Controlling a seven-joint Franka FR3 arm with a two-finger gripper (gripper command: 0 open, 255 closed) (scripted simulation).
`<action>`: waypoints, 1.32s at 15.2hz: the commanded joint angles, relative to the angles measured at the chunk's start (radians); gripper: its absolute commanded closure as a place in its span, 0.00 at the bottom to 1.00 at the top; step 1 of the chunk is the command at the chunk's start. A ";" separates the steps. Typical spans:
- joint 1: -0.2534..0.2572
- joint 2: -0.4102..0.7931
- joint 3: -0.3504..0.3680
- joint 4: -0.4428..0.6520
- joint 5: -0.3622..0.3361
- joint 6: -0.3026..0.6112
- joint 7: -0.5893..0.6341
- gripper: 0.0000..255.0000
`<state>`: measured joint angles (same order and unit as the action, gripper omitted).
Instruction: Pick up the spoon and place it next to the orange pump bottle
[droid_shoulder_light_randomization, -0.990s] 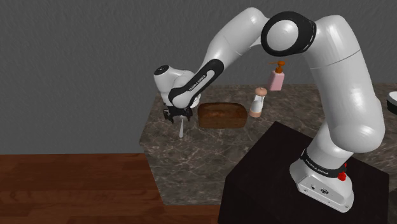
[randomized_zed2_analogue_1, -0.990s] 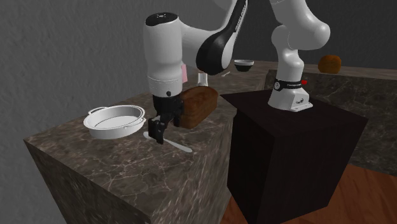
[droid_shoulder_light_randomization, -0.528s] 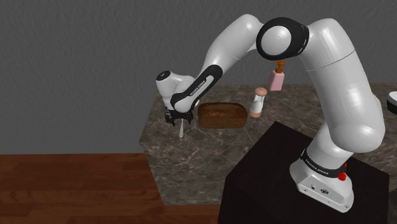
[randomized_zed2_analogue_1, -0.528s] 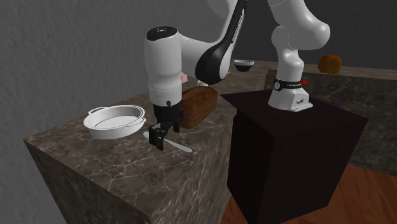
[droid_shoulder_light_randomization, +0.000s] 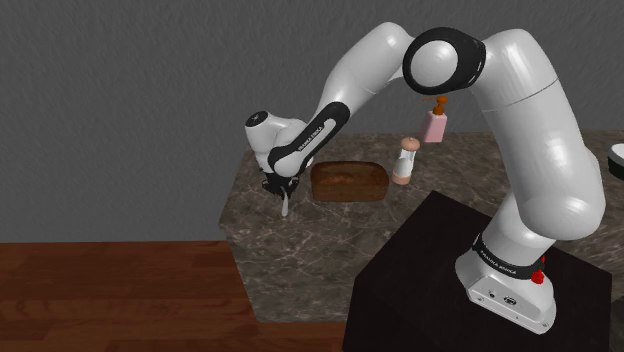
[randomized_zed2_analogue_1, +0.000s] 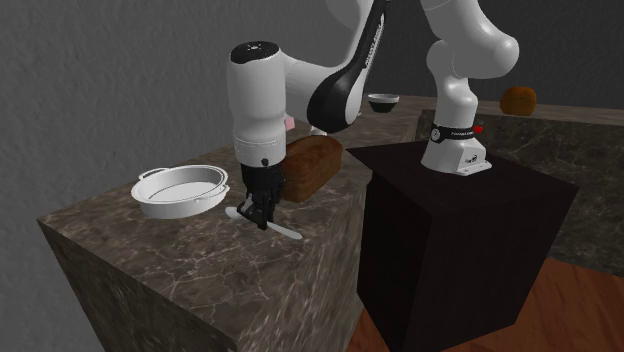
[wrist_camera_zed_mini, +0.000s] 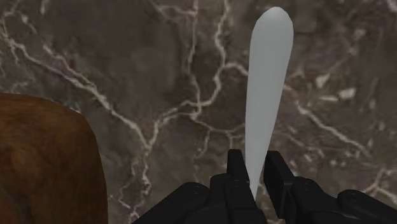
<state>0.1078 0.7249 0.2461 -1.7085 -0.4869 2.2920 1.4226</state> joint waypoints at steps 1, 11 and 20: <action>-0.001 0.001 -0.001 -0.002 0.000 0.000 0.000 1.00; -0.008 -0.038 0.011 -0.008 0.014 -0.031 -0.013 1.00; -0.023 -0.120 0.034 -0.014 0.049 -0.104 -0.045 1.00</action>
<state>0.0859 0.6129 0.2773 -1.7240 -0.4425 2.1977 1.3808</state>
